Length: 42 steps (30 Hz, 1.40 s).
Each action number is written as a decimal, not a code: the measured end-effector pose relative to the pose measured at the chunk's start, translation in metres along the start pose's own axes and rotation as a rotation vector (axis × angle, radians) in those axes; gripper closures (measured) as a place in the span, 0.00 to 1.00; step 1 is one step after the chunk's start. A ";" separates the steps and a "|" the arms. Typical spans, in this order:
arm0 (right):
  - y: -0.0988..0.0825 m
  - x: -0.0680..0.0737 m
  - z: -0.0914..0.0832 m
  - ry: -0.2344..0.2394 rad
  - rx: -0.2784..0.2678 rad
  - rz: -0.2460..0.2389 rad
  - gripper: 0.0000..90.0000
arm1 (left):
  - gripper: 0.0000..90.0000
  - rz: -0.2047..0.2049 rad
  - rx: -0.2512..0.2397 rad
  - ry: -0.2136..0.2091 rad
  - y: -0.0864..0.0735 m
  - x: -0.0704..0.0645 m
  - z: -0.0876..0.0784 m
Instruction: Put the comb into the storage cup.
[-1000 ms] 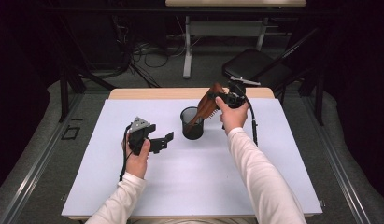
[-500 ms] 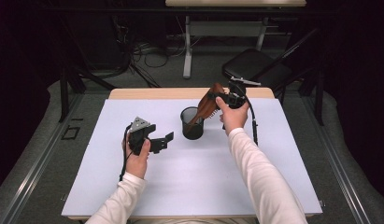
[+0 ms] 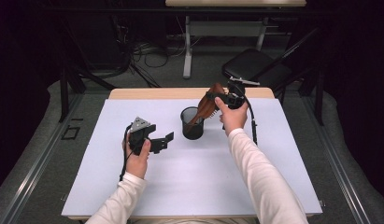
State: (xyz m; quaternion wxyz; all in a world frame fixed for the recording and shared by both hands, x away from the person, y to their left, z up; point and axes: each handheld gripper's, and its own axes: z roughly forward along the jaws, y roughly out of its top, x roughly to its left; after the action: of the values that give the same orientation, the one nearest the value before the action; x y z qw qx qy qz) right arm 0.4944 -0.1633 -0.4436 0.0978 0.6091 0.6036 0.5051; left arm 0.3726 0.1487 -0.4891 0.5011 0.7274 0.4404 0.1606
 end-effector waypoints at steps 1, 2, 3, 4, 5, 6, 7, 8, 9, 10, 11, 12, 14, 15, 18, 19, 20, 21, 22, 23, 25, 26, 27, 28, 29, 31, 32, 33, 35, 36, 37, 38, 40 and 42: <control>0.000 0.000 0.000 0.000 0.001 0.002 0.29 | 0.18 0.000 0.000 0.000 0.000 0.000 0.000; 0.000 0.000 0.000 0.001 -0.001 0.003 0.28 | 0.18 0.000 0.000 0.000 0.000 0.000 0.000; 0.000 -0.001 0.000 0.001 -0.003 0.001 0.27 | 0.18 0.001 0.001 0.000 0.000 0.000 0.000; 0.001 -0.001 0.000 -0.004 -0.003 -0.002 0.25 | 0.18 0.001 0.001 0.001 0.000 0.000 0.000; 0.001 -0.002 0.000 -0.006 -0.002 -0.004 0.24 | 0.18 0.001 0.001 0.001 0.000 0.000 0.000; 0.001 -0.002 0.000 -0.007 -0.002 0.000 0.23 | 0.18 0.001 0.002 0.001 0.000 0.000 0.001; 0.001 -0.002 0.000 -0.007 -0.001 0.002 0.22 | 0.18 0.001 0.002 0.001 0.000 0.001 0.001; 0.001 -0.003 0.000 -0.009 -0.002 0.000 0.22 | 0.18 0.001 0.002 0.001 0.000 0.001 0.001; 0.002 -0.003 -0.001 -0.008 -0.005 0.001 0.22 | 0.18 0.001 0.003 0.001 0.000 0.001 0.001; 0.002 -0.004 -0.001 -0.009 -0.005 0.001 0.21 | 0.18 0.001 0.002 0.001 0.000 0.001 0.001; 0.002 -0.004 -0.001 -0.008 -0.007 0.001 0.20 | 0.18 0.000 0.002 0.001 0.000 0.001 0.001; 0.003 -0.004 -0.002 -0.008 -0.008 0.000 0.19 | 0.18 0.000 0.002 0.001 0.000 0.001 0.001; 0.003 -0.005 -0.002 -0.005 -0.009 0.002 0.19 | 0.18 0.000 0.002 0.001 0.000 0.000 0.000; 0.003 -0.005 -0.002 -0.003 -0.009 0.003 0.19 | 0.18 0.000 0.001 0.001 0.000 0.000 0.000; 0.004 -0.005 -0.003 -0.002 -0.012 -0.001 0.18 | 0.18 0.000 0.003 0.000 0.000 0.000 0.000; 0.004 -0.005 -0.003 -0.002 -0.012 -0.001 0.17 | 0.18 0.000 0.002 0.001 0.000 0.000 0.000; 0.004 -0.005 -0.003 -0.001 -0.014 -0.001 0.17 | 0.18 0.000 0.002 0.001 0.000 0.000 0.000; 0.005 -0.006 -0.003 -0.002 -0.015 0.002 0.16 | 0.18 0.001 0.002 0.000 0.000 0.000 0.000; 0.005 -0.006 -0.003 0.000 -0.017 0.006 0.16 | 0.18 0.001 0.003 0.001 0.000 0.000 0.000; 0.006 -0.006 -0.004 0.000 -0.017 0.003 0.16 | 0.18 0.000 0.003 0.001 0.000 0.000 0.000; 0.007 -0.007 -0.005 0.000 -0.021 0.007 0.16 | 0.18 0.000 0.004 0.000 0.000 0.000 0.001; 0.007 -0.007 -0.006 -0.002 -0.022 0.008 0.16 | 0.18 0.002 0.006 0.001 -0.001 0.000 0.001; 0.008 -0.008 -0.007 -0.001 -0.023 0.010 0.16 | 0.18 0.002 0.007 0.000 -0.001 0.000 0.001; 0.008 -0.008 -0.007 -0.003 -0.024 0.009 0.16 | 0.18 0.002 0.008 0.000 -0.001 0.000 0.001; 0.009 -0.008 -0.008 -0.006 -0.024 0.005 0.16 | 0.18 0.001 0.008 0.000 -0.001 0.000 0.001; 0.010 -0.009 -0.009 -0.006 -0.027 0.008 0.16 | 0.18 0.000 0.008 0.000 -0.001 0.000 0.001; 0.011 -0.009 -0.010 -0.007 -0.030 0.006 0.16 | 0.18 0.000 0.007 0.001 -0.001 0.000 0.001; 0.012 -0.009 -0.011 -0.006 -0.033 0.007 0.16 | 0.18 0.000 0.007 0.001 -0.001 0.001 0.001; 0.013 -0.010 -0.013 -0.007 -0.039 0.006 0.16 | 0.18 -0.002 0.005 0.000 -0.001 0.001 0.001; 0.014 -0.010 -0.014 -0.005 -0.042 0.008 0.16 | 0.18 -0.003 0.004 0.001 -0.001 0.001 0.001; 0.015 -0.010 -0.015 -0.005 -0.045 0.005 0.16 | 0.18 -0.004 0.003 0.001 -0.001 0.002 0.001; 0.016 -0.010 -0.016 -0.007 -0.049 0.002 0.16 | 0.18 -0.005 0.005 0.000 -0.001 0.002 0.001; 0.018 -0.011 -0.018 -0.007 -0.054 0.002 0.16 | 0.18 -0.004 0.008 0.002 -0.001 0.003 0.001; 0.020 -0.012 -0.019 -0.009 -0.059 0.002 0.16 | 0.18 -0.005 0.011 0.001 -0.001 0.003 0.002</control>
State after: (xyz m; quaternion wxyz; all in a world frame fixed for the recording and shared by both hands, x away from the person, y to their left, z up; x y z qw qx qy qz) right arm 0.4959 -0.1876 -0.4258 0.1180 0.6088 0.5873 0.5202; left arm 0.3749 0.1504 -0.4912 0.4973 0.7288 0.4436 0.1574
